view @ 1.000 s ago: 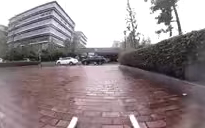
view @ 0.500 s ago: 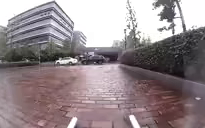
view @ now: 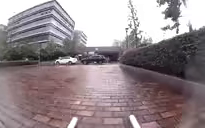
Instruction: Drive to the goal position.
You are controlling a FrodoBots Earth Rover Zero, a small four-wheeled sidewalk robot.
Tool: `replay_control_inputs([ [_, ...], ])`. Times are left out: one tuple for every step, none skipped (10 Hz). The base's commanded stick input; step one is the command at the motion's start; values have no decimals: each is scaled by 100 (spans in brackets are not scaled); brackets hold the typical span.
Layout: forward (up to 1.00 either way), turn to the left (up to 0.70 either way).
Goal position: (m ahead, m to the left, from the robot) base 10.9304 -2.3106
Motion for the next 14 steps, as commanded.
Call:
replay_control_inputs([
  [70,0],
  [70,0],
  [70,0],
  [70,0],
  [70,0],
  [70,0],
  [70,0],
  [70,0],
  [70,0],
  [70,0],
  [70,-4],
  [70,-14],
  [70,-14],
  [70,-14],
])
